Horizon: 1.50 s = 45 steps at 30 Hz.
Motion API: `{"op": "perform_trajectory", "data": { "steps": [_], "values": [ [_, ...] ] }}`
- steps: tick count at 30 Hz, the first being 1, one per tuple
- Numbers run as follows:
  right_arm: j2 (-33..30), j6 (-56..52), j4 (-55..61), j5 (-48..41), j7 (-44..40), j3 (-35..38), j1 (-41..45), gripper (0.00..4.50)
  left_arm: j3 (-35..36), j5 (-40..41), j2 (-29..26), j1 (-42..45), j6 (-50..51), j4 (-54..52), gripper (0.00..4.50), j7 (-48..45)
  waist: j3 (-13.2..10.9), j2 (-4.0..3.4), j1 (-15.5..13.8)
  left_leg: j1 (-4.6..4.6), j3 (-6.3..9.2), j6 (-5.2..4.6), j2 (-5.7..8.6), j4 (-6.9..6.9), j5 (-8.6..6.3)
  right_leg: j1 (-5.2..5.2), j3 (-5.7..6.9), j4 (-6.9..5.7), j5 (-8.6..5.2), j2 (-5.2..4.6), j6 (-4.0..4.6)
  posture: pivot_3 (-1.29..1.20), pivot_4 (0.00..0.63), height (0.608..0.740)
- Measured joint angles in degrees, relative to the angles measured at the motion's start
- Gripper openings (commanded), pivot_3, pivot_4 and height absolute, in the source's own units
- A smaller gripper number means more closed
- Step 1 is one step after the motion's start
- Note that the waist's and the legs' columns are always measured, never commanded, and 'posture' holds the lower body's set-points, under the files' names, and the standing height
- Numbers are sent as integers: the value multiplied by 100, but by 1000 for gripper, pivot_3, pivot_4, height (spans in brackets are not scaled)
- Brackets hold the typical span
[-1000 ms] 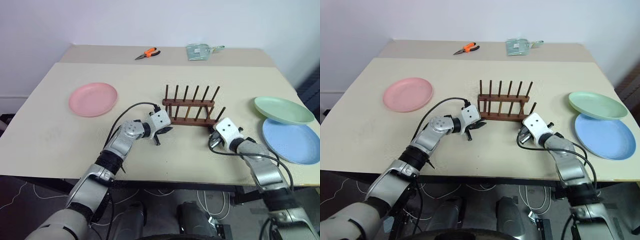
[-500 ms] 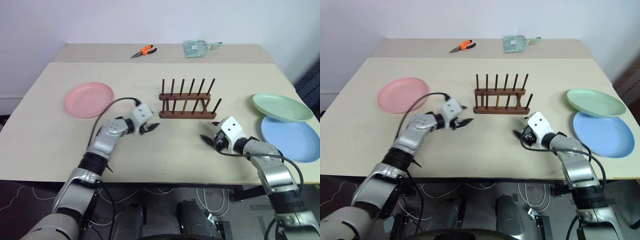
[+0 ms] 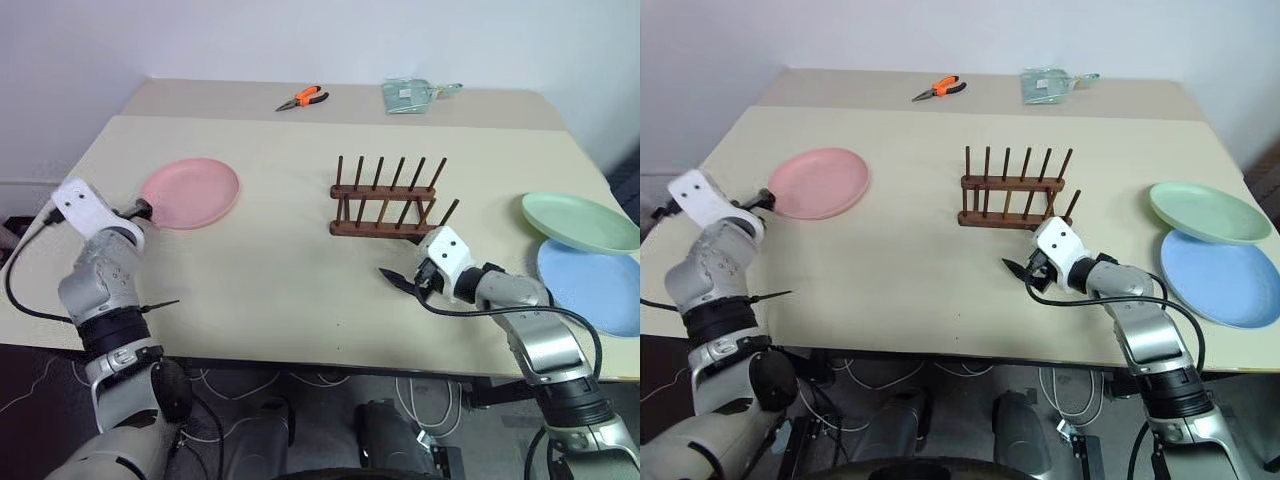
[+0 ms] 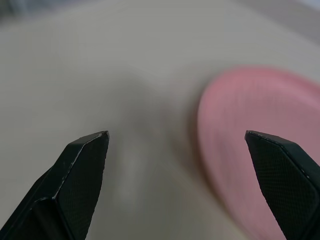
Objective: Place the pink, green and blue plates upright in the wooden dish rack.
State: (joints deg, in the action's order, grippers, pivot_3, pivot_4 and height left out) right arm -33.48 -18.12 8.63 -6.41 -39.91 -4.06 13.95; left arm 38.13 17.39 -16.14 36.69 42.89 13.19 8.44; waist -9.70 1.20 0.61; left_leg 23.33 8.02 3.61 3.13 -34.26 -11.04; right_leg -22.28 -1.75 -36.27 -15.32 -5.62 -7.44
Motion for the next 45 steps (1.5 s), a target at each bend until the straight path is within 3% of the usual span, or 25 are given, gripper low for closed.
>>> {"op": "perform_trajectory", "data": {
  "steps": [4, 7, 11, 14, 20, 24, 28, 31, 36, 39, 45],
  "values": [
    [0, 11, 0, -2, 3, 6, 49, 4187, 224, 514, 110, 40, 305, 7, 4464, 47, 0, 9, 15, 1, 0, 1, -1, 2, 0, -4, 1, 1, 0, 0, 0, 0, 150, 740],
    [-1, 29, 2, 2, 32, 14, 29, 4187, 446, 806, 122, 255, 288, 343, 3629, 105, 0, 8, 25, -1, -2, 1, -3, 2, 0, -4, 1, 0, 1, 1, 2, 0, 150, 740],
    [-2, 75, 23, 5, 153, 104, -75, 4187, 850, 1095, 70, 540, 45, 988, 1608, 437, 0, 8, 25, 0, -2, 2, -3, 2, 0, -4, 1, 1, 1, 1, 2, 0, 150, 740],
    [-22, 49, 42, -8, 222, 270, -77, 4500, 939, 1276, 50, 594, -101, 1259, 21, 478, 0, 9, 17, 0, -2, 2, -2, 2, 1, -3, 1, 1, 1, 1, 2, 0, 150, 740],
    [-142, -15, 196, -9, 393, 538, 93, 4500, 663, 1411, -65, 643, -341, 1541, 21, 73, 0, 8, 23, 1, -3, 3, -2, 2, 1, -4, 1, 1, 1, 1, 3, 0, 150, 740],
    [-204, 206, 346, 314, 417, 381, 540, 4500, 43, 1516, 122, 698, -488, 944, 21, -520, -2, 12, 20, 10, -3, 5, -3, 2, 2, -13, 2, 2, 2, 1, 3, 0, 150, 740],
    [-205, 619, 375, 819, 409, -146, 1314, 4500, -775, 1520, 254, 1137, -576, 1, 21, -904, -11, 20, 22, 13, -3, 9, -3, 3, 5, -16, 2, 4, 3, 1, 3, 0, 150, 740],
    [-96, 1235, 367, 1324, 428, -665, 2040, 4500, -1874, 1364, 271, 1651, -502, -720, 21, -1260, -9, 18, 20, 10, -4, 9, -1, 7, 4, -8, 2, 13, 2, 1, 2, 0, 150, 740],
    [-161, 2368, -349, 2837, 982, -1369, 2477, 4500, -2786, 1035, 404, 1689, -39, -916, 21, -1287, -10, 15, 53, 8, -7, 9, -2, 9, 5, -17, 1, 6, 2, 1, 3, 0, 150, 740],
    [-204, 2705, -810, 3601, 1309, -1607, 2571, 3607, -3089, 933, 521, 1697, 131, -930, 0, -1320, -12, 17, 51, 12, -7, 9, -2, 10, 5, -22, 0, 6, 3, 1, 3, 0, 150, 740],
    [-255, 2942, -1111, 4131, 1483, -1667, 2534, 574, -3003, 953, 653, 1699, 328, -962, 0, -1290, -13, 16, 45, 12, -6, 9, -2, 12, 5, -21, 0, 6, 2, 1, 4, 0, 150, 740]
  ]
}}
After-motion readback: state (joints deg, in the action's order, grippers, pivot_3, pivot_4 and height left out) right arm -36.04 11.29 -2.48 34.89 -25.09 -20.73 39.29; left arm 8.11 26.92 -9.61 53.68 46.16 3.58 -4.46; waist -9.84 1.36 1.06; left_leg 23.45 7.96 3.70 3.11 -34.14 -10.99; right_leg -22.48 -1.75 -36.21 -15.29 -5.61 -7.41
